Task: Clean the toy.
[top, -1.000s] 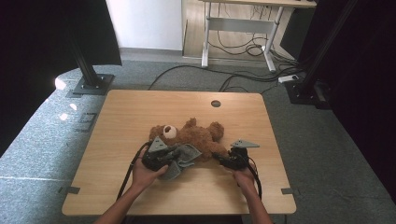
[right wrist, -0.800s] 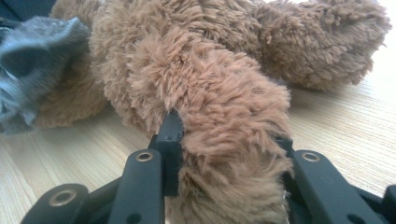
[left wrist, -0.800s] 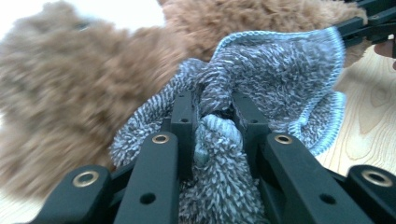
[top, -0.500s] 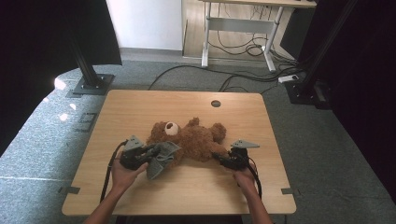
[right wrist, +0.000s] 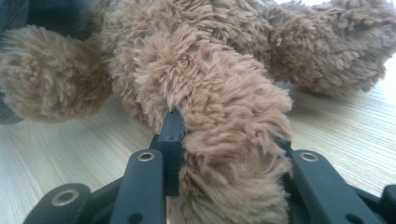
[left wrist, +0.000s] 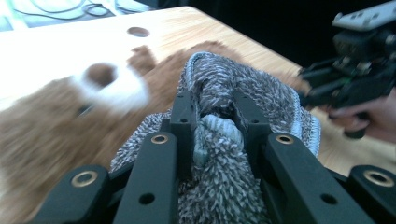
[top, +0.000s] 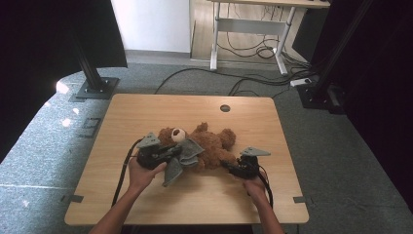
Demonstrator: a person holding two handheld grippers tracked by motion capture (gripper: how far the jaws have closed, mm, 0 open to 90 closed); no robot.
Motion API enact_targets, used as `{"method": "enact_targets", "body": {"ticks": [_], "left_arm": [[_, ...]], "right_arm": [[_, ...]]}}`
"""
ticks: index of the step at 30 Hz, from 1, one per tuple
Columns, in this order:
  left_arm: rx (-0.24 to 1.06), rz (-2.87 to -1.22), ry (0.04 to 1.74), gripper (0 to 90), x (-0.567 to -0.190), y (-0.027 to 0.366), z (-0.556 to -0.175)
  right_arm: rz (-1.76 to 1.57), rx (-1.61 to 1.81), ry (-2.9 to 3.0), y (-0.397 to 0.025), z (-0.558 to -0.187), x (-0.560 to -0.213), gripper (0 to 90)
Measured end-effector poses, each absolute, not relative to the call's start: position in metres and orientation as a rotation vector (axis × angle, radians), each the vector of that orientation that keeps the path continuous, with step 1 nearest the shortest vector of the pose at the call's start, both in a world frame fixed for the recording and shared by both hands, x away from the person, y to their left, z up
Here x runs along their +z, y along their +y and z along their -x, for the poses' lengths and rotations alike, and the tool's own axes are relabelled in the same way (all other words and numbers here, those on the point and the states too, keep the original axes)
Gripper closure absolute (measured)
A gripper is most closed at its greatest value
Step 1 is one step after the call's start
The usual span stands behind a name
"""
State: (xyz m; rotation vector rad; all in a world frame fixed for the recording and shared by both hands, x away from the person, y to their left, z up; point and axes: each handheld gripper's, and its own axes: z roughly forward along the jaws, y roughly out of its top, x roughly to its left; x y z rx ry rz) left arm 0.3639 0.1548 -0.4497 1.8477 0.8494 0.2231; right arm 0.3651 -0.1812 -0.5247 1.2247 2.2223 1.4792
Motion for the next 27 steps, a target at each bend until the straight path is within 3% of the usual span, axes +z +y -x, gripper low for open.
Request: {"method": "enact_targets", "body": {"ticks": [7, 12, 18, 27], "left_arm": [[0.166, -1.876, 0.857, 71.8, -0.455, 0.105, -0.385], [0.208, -1.917, 0.873, 71.9, -0.458, 0.098, -0.39], [0.249, -1.847, 0.993, 72.3, -0.459, 0.148, -0.396], [0.347, -1.787, 1.023, 72.3, -0.446, 0.185, -0.39]], "right_arm": [[-1.193, 1.47, 2.239, -0.181, -0.362, -0.526, 62.6], [-1.178, 1.455, 2.266, -0.18, -0.358, -0.528, 63.0], [-1.171, 1.434, 2.313, -0.18, -0.355, -0.529, 63.5], [-1.186, 1.441, 2.34, -0.181, -0.352, -0.532, 63.4]]}}
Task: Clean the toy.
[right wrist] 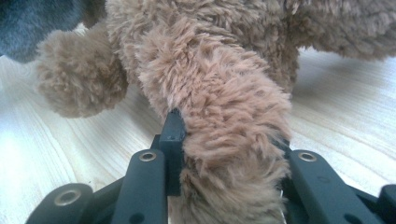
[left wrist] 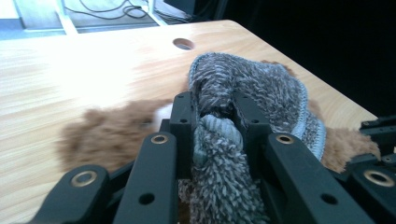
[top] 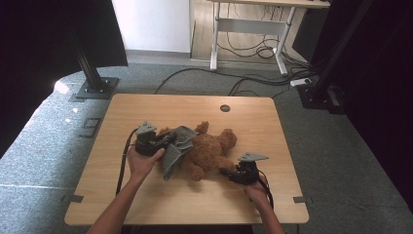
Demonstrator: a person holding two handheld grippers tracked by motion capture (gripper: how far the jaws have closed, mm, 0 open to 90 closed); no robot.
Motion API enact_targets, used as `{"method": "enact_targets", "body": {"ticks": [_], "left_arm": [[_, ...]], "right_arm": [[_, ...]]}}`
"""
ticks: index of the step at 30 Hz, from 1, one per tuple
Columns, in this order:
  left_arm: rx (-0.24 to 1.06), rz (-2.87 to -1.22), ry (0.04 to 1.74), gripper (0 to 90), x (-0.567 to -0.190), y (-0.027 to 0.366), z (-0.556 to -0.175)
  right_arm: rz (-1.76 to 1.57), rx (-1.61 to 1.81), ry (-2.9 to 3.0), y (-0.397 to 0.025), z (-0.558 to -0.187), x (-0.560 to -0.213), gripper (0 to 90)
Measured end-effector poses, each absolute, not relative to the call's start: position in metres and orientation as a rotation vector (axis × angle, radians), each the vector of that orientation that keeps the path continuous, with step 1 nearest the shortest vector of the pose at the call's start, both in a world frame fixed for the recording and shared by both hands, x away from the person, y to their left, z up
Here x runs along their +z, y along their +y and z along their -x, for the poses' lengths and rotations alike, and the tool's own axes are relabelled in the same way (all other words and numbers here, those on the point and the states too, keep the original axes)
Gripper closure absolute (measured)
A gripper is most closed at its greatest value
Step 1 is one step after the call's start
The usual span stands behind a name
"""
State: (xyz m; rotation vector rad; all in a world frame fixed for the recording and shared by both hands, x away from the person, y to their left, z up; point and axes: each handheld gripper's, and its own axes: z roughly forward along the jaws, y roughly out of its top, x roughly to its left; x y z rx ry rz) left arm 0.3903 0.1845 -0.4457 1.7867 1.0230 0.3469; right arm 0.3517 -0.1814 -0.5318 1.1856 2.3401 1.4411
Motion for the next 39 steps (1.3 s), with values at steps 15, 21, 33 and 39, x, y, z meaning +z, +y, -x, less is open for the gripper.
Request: {"method": "enact_targets", "body": {"ticks": [15, 21, 33, 39], "left_arm": [[0.204, -1.823, 1.012, 73.1, -0.48, 0.198, -0.381], [0.165, -1.793, 1.016, 73.2, -0.49, 0.206, -0.37], [0.162, -1.794, 1.015, 73.1, -0.493, 0.21, -0.365], [0.142, -1.779, 1.021, 73.0, -0.495, 0.212, -0.363]], "right_arm": [[-1.204, 1.473, 2.31, -0.183, -0.348, -0.527, 43.7], [-1.165, 1.438, 2.356, -0.179, -0.347, -0.525, 40.4], [-1.204, 1.49, 2.316, -0.161, -0.372, -0.513, 30.8], [-1.196, 1.514, 2.356, -0.154, -0.367, -0.519, 42.9]]}}
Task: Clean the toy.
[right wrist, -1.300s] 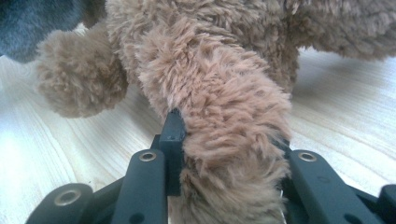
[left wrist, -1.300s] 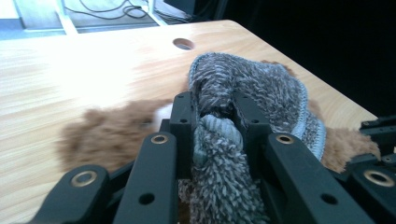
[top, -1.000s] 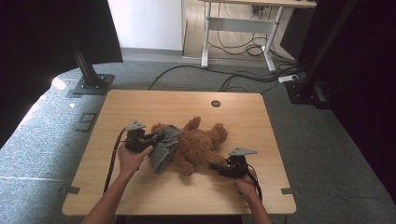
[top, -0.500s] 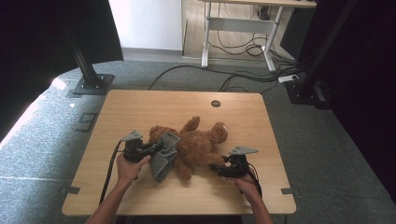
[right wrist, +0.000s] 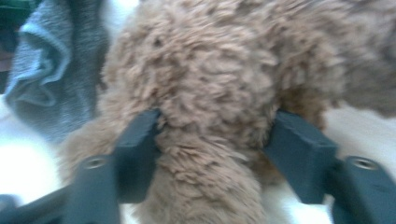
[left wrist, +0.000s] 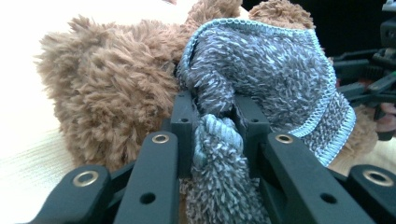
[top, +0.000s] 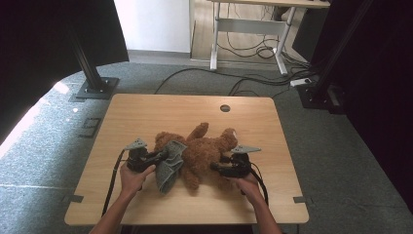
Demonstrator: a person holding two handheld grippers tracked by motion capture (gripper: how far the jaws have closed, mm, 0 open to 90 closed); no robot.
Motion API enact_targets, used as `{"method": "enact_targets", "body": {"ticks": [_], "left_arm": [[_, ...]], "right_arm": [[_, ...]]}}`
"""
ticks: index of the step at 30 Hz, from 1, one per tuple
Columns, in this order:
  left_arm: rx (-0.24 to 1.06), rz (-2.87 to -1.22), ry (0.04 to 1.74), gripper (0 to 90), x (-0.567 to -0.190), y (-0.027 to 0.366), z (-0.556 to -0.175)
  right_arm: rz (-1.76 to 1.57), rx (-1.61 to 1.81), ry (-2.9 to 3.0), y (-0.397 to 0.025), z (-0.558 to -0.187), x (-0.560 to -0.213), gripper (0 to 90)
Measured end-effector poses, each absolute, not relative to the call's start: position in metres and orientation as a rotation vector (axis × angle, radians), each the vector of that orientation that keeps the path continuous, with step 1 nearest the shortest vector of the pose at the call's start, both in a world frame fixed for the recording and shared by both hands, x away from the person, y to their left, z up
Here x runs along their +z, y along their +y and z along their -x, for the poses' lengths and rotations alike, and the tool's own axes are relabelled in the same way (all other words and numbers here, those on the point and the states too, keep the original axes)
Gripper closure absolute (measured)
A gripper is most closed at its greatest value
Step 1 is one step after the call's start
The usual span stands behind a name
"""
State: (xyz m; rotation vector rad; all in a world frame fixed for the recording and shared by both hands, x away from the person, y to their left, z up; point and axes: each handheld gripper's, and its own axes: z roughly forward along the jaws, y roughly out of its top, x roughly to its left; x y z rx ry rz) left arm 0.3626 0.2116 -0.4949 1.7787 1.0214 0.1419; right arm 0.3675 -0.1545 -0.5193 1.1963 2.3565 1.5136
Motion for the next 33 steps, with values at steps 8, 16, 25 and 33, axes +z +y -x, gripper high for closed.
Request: {"method": "enact_targets", "body": {"ticks": [8, 16, 25, 33], "left_arm": [[0.141, -1.735, 0.979, 72.8, -0.478, 0.215, -0.35], [0.156, -1.742, 0.917, 72.3, -0.448, 0.18, -0.371], [0.146, -1.731, 1.068, 70.9, -0.459, 0.193, -0.401], [0.165, -1.647, 1.212, 72.3, -0.478, 0.248, -0.399]], "right_arm": [[-1.112, 1.478, 2.411, -0.148, -0.355, -0.53, 65.4], [-1.102, 1.472, 2.421, -0.148, -0.352, -0.532, 67.9], [-1.062, 1.449, 2.448, -0.15, -0.35, -0.532, 69.5], [-1.05, 1.438, 2.461, -0.149, -0.348, -0.533, 69.7]]}}
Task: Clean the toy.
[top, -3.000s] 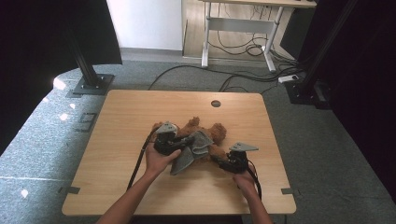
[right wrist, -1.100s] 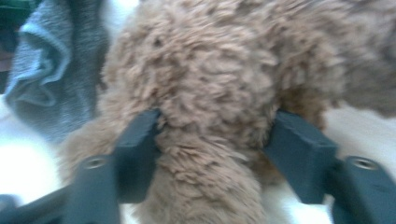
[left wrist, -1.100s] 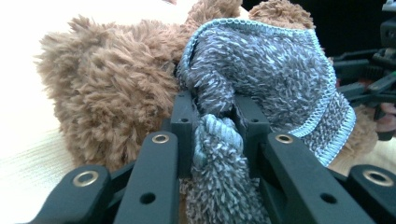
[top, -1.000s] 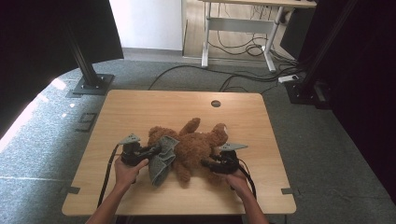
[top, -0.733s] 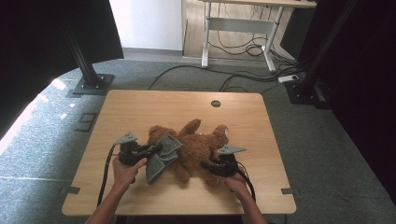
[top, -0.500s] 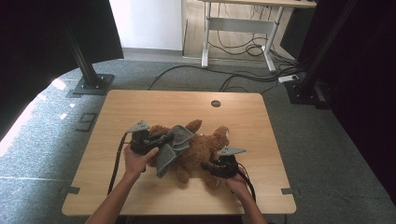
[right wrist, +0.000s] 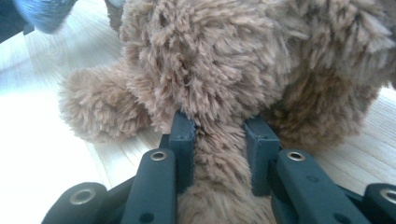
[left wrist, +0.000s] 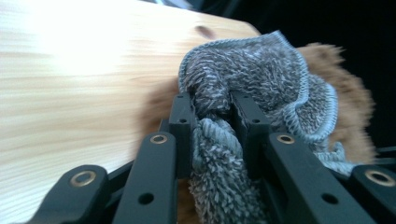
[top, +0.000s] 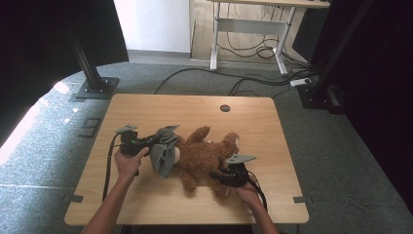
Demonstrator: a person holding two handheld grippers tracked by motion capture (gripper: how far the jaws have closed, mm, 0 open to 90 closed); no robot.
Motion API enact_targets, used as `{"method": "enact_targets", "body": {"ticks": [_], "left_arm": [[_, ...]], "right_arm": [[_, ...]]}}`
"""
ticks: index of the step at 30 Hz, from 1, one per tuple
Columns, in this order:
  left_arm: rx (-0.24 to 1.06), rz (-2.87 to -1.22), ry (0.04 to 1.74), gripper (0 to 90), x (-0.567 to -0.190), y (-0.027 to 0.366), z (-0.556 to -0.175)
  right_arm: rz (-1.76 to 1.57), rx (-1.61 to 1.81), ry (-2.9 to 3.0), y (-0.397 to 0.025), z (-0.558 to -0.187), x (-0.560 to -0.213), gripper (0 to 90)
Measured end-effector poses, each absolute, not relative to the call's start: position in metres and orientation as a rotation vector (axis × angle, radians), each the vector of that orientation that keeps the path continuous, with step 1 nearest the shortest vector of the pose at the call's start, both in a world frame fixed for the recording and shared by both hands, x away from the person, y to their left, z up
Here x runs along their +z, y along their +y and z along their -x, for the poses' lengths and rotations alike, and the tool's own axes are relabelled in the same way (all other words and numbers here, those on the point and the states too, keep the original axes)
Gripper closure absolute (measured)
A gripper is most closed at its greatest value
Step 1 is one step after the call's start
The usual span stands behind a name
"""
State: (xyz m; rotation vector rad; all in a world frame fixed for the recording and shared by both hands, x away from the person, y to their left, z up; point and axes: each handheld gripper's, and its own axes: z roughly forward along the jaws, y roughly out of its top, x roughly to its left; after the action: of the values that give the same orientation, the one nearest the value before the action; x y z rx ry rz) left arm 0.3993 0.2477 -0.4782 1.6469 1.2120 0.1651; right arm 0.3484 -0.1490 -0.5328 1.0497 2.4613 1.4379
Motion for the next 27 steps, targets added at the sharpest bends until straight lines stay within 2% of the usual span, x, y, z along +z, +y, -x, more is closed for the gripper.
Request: {"method": "enact_targets", "body": {"ticks": [8, 13, 17, 18, 19, 27], "left_arm": [[0.232, -1.685, 1.24, 73.8, -0.486, 0.266, -0.389], [0.253, -1.686, 1.129, 74.2, -0.465, 0.255, -0.38], [0.223, -1.711, 1.018, 74.3, -0.449, 0.226, -0.373], [0.209, -1.735, 0.963, 74.3, -0.444, 0.208, -0.371], [0.209, -1.735, 0.963, 74.3, -0.444, 0.208, -0.371], [0.109, -1.815, 0.828, 74.3, -0.445, 0.133, -0.365]], "right_arm": [[-1.052, 1.439, 2.454, -0.149, -0.348, -0.533, 69.8], [-1.056, 1.442, 2.454, -0.149, -0.349, -0.533, 69.8], [-1.056, 1.445, 2.45, -0.149, -0.349, -0.533, 69.8], [-1.055, 1.442, 2.45, -0.149, -0.348, -0.533, 69.9], [-1.055, 1.442, 2.45, -0.149, -0.348, -0.533, 69.9], [-1.061, 1.457, 2.443, -0.15, -0.348, -0.534, 69.8]]}}
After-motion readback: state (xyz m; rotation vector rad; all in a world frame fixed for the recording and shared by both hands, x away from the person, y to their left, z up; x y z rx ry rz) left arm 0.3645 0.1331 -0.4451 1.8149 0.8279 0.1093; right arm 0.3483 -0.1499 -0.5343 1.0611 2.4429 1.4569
